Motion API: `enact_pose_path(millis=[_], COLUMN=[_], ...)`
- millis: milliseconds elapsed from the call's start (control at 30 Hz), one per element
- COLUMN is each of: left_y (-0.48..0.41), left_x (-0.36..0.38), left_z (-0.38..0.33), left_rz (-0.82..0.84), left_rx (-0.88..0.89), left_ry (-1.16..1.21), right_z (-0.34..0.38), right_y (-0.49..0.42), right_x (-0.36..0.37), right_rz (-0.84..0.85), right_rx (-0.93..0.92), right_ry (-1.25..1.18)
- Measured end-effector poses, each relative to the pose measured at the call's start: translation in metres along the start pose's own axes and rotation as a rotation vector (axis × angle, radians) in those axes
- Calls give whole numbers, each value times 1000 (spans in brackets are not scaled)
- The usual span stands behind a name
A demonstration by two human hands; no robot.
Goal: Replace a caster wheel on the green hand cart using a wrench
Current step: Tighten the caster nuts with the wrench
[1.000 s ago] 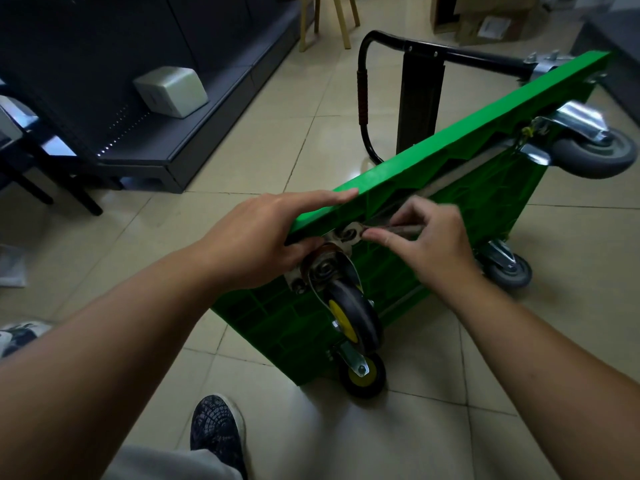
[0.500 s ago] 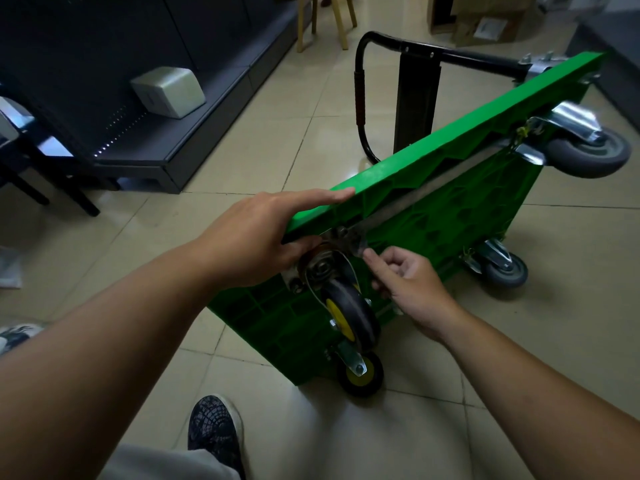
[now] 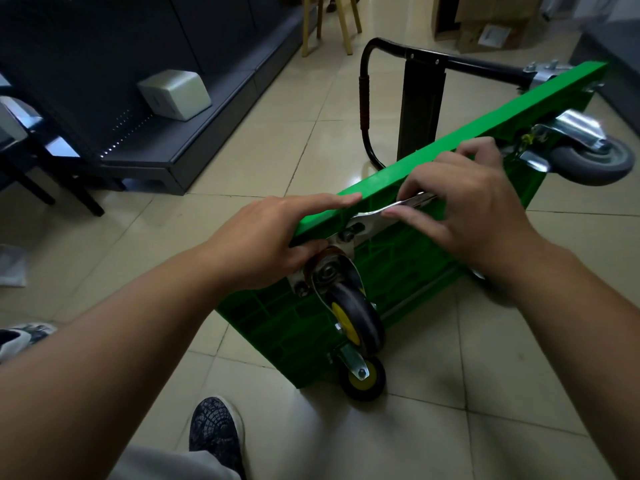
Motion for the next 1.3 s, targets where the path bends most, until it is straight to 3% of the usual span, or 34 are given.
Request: enact_pose_path(millis=[300,500,633,733,833,967,1033,1167,1233,1300], left_y=[0,1,1,1,0,-2,-1,-1,-1,-1], left_x=[0,0,0,0,1,2,1,1,2,1], left_z=[1,2,1,1,2,4,3,4,4,4], left_rz=[-1,6,14,15,20,26,18,19,29,29], left_rx=[13,-1,-14,-16,-16,-29,-24,-25,-26,-22], left_ry=[10,10,-1,0,-16,-20,-21,-16,-12,1], right_z=[10,22,3,-13,-14,26,35,33,25,13], right_y=[-2,3,12,34,62,91,95,94,107,125], right_x=[10,6,28,55,93,150,159,155,150,146], right_rz=[24,-118,-48,-5,-4,-166,-211,-240,-180,-8], right_rx=[-64,-110,57,322,604,983,1020,927,885,809], right_ry=[-17,126,8,-158,-524,-1127,-1203,-1259,-1155,-959])
Point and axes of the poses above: each hand's wrist, its own y-axis away from the middle knuckle, its own x-axis out of the palm, z = x × y, the point moved 10 cm from there along -y, towards the middle knuckle, and after that the axes turned 13 degrees about -x, right-handed, at the moved point
